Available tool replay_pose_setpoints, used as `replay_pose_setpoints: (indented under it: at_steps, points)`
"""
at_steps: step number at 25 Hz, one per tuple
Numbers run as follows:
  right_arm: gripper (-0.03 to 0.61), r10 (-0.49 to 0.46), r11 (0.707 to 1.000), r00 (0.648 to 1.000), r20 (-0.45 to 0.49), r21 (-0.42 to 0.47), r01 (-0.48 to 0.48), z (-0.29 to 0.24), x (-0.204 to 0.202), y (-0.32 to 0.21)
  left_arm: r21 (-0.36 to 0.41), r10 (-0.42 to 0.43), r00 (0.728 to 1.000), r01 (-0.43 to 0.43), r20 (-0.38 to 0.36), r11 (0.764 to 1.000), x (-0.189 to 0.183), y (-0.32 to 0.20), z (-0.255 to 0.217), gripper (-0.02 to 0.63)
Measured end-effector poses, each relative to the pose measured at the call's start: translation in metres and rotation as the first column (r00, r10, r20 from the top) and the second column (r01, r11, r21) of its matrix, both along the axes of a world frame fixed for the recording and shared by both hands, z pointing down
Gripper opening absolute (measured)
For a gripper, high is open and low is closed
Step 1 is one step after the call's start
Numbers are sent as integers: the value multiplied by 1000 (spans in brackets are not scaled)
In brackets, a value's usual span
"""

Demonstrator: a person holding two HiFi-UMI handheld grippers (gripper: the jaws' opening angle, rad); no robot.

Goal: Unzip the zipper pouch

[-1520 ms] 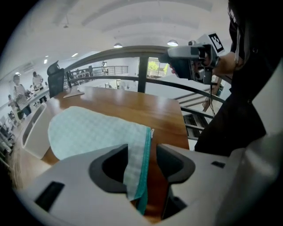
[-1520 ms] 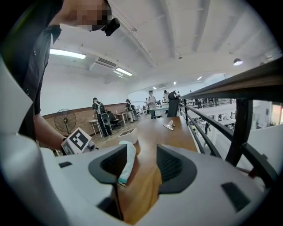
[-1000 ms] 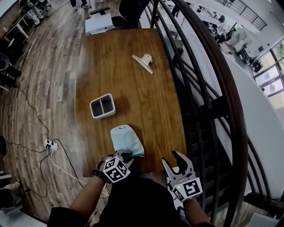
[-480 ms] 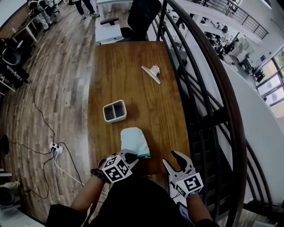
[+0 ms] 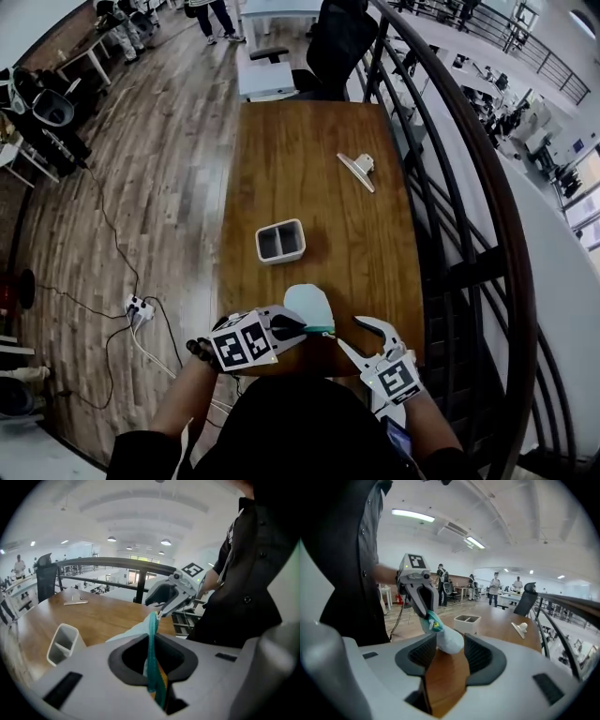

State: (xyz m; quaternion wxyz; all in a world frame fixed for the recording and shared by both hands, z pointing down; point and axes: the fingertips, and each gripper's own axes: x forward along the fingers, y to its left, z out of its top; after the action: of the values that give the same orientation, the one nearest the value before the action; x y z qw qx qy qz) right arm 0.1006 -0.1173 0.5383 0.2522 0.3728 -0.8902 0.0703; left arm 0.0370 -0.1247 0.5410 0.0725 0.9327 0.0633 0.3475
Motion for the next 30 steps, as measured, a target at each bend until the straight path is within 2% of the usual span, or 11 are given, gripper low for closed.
replay_pose_setpoints:
  at_steps: [6,10,14,17,22,26,30]
  points:
    - [195,-177,984,983,-57,-7,177,14,-41,-13,-46,-31,999,30,-28,999,-22,-8,0,42]
    - [195,-220,975,972,-82,-7,220,19,-56,-21,-68,-22,999,19,-43,997,-31,-13,0,42]
    - [193,-246,968,963,-111,31,251,21,-68,-26,-92,-12,998,6,-60,996,-38,-15,3,41]
    - [155,-258,963,960,-113,53,265,19,-75,-29,-97,-20,997,12,-75,995,-41,-21,4,42]
    - [36,-239,967,967,-91,71,245,10,-82,-30,-59,-42,995,37,-89,998,-48,-34,1,50]
    - [20,-195,979,981,-25,50,196,4,-80,-36,2,-113,987,114,-117,994,-49,-48,-4,106]
    - [17,-67,998,996,60,12,66,-6,-67,-45,83,-249,951,268,-183,960,-57,-70,-26,127]
